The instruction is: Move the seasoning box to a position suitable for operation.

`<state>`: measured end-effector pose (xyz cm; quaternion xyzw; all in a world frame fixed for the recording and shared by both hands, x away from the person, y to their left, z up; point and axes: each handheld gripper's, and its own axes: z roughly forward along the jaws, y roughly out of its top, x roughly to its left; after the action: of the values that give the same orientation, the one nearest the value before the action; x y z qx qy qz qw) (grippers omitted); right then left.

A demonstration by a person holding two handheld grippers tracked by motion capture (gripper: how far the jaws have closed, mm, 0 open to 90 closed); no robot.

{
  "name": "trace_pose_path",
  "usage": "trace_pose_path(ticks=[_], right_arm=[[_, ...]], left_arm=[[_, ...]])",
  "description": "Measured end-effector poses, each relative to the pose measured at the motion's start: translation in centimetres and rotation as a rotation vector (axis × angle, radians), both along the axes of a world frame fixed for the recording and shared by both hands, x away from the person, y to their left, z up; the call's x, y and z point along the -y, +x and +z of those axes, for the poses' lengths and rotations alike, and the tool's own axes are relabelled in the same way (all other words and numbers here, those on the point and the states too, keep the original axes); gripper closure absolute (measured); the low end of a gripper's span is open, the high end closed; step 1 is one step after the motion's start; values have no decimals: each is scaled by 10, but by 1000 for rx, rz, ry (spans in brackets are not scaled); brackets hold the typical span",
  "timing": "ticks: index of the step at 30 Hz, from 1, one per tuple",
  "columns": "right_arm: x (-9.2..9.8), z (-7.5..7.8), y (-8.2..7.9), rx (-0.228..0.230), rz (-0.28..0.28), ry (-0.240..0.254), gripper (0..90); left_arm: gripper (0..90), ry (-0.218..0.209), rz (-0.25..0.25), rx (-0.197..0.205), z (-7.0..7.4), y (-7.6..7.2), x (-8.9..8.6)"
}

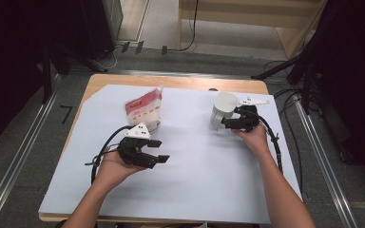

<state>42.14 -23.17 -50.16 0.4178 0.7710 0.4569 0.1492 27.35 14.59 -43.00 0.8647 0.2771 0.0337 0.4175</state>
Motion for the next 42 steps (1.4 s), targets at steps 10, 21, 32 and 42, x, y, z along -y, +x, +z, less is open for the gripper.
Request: trace_pose_path(ticks=[10,21,32,42], right_arm=[[-8,-1,6,65,39,-46,93],[-16,2,4,59,64,-4,160],[-31,-3,2,76,-49,-10,139],[-41,-6,3,96,-122,10,137]], left_arm=[[383,4,-2,-3,0,0,0],[384,-9,-5,-13,-1,1,-2],[384,-2,-6,-16,0,1,-3],[383,-8,-4,-15,0,1,-3]])
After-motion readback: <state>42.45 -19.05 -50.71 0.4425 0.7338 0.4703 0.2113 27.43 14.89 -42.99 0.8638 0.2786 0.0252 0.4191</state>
